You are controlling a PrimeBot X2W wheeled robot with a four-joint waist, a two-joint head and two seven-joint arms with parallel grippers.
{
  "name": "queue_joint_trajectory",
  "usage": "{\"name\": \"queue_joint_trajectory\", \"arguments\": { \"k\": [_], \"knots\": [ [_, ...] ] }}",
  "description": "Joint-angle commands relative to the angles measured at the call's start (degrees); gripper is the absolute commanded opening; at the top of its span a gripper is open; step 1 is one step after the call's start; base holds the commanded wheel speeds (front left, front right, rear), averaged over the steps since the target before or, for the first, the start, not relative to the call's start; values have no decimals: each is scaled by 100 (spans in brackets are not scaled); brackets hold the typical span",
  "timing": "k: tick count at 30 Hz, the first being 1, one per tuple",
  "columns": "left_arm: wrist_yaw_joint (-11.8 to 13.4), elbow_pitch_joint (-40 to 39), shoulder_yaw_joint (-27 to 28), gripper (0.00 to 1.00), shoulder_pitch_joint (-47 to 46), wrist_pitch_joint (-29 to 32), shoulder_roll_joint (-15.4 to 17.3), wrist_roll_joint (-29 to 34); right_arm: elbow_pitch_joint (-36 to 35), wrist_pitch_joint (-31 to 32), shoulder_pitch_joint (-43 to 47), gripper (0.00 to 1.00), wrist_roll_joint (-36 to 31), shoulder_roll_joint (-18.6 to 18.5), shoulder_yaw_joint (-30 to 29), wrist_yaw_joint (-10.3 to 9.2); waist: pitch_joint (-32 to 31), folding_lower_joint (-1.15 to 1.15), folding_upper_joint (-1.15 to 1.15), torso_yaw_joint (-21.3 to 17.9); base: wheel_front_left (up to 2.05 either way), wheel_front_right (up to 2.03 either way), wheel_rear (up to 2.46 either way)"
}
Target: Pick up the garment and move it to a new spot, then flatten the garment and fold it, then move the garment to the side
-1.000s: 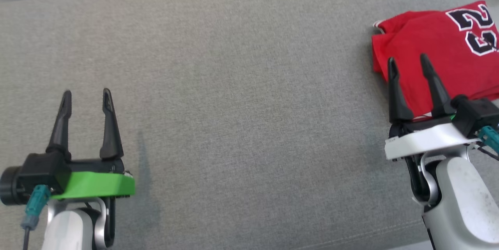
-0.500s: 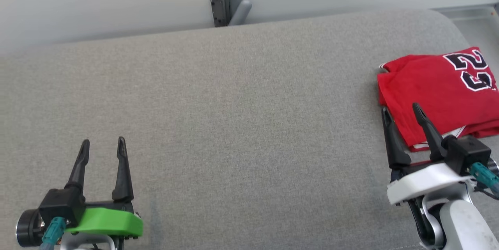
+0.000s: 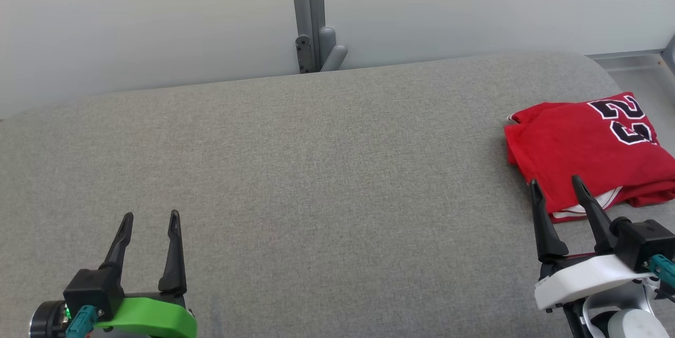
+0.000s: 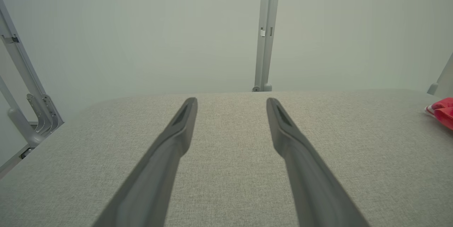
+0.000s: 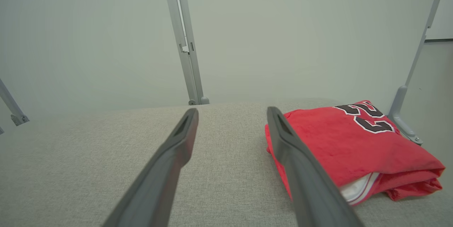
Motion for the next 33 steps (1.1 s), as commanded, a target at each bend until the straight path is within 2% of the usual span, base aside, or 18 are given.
{"name": "queue_joint_trajectory", "arguments": {
  "k": [1, 32, 33],
  "knots": [
    [18, -6, -11, 100, 86, 30, 52, -35, -79, 20, 79, 100, -50, 12, -38, -7, -19, 1, 0, -4, 0, 0, 0],
    [122, 78, -120, 100, -186, 2, 123, -120, -148, 29, 114, 100, -38, 129, -99, -7, 50, 1, 0, 23, 0, 0, 0],
    [101, 79, -121, 0, -100, 33, 92, -64, -147, 62, 86, 0, -53, 119, -86, 0, 50, 1, 0, 22, 0, 0, 0]
  ]
}}
